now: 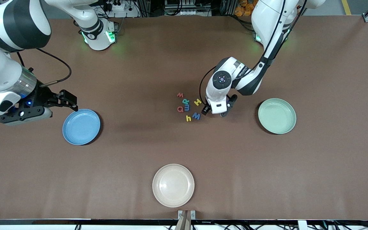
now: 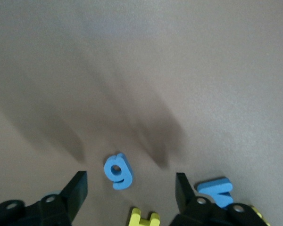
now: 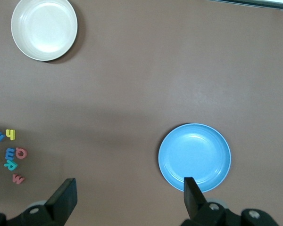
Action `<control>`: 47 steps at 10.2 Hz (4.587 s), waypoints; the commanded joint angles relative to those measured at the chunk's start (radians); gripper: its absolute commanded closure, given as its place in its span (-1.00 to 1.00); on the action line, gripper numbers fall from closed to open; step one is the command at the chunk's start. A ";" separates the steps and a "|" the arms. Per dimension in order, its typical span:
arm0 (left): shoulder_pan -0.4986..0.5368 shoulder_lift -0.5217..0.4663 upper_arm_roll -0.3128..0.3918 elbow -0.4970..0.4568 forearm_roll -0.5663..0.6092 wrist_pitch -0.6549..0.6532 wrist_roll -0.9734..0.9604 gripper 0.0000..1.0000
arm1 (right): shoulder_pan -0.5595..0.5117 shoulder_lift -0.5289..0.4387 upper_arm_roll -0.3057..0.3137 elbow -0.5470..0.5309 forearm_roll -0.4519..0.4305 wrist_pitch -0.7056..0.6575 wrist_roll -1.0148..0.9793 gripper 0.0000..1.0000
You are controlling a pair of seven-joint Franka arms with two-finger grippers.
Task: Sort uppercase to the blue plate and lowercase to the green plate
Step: 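Lower the left gripper over the blue g while the right gripper moves out, then close the left gripper on the blue lowercase g and lift it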
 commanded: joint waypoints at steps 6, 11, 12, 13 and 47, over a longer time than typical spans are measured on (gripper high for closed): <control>-0.057 0.023 0.018 0.008 0.038 0.005 -0.120 -0.51 | 0.036 0.035 0.000 0.036 0.053 0.015 0.003 -1.00; -0.090 0.016 0.042 -0.018 0.130 -0.005 -0.139 -0.34 | 0.036 0.042 -0.001 0.052 0.054 0.018 0.006 -0.97; -0.098 0.010 0.051 -0.020 0.130 -0.008 -0.140 -0.26 | 0.040 0.051 -0.001 0.050 0.054 0.018 0.020 -0.96; -0.100 0.005 0.052 -0.021 0.130 -0.014 -0.142 -0.19 | 0.046 0.059 -0.001 0.050 0.054 0.018 0.029 -0.91; -0.115 0.007 0.056 -0.032 0.237 0.015 -0.151 0.54 | 0.162 0.111 0.006 0.036 0.021 -0.025 0.312 -1.00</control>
